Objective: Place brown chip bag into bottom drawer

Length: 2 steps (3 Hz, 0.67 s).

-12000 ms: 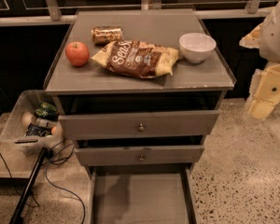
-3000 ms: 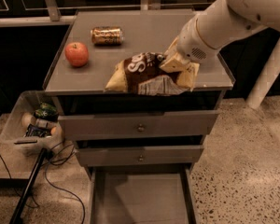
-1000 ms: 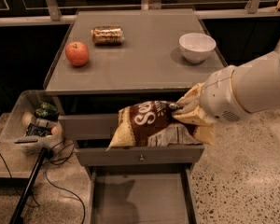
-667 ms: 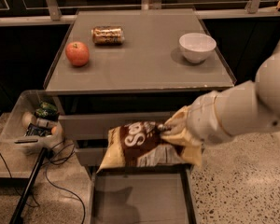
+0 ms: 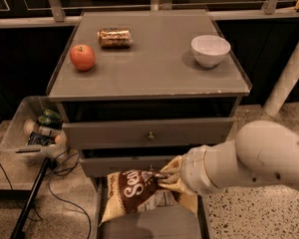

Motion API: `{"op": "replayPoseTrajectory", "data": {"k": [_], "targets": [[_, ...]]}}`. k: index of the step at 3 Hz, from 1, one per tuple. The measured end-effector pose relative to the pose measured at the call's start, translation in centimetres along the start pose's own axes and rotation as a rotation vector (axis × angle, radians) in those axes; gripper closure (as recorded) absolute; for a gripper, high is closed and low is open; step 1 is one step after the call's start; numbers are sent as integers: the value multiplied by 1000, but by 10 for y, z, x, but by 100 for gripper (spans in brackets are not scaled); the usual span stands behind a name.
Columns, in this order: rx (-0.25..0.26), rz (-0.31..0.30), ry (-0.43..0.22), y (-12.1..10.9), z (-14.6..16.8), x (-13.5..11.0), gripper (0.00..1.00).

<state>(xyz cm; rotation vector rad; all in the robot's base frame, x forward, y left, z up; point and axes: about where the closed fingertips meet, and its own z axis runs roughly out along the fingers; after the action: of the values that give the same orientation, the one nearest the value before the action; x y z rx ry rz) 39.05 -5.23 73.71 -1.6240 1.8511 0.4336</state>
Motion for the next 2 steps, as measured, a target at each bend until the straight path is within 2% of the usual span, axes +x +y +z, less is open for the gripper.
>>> {"op": "replayPoseTrajectory", "data": {"k": [1, 2], "targets": [[27, -34, -8, 9, 36, 30, 100], [90, -62, -6, -15, 64, 59, 100]]}}
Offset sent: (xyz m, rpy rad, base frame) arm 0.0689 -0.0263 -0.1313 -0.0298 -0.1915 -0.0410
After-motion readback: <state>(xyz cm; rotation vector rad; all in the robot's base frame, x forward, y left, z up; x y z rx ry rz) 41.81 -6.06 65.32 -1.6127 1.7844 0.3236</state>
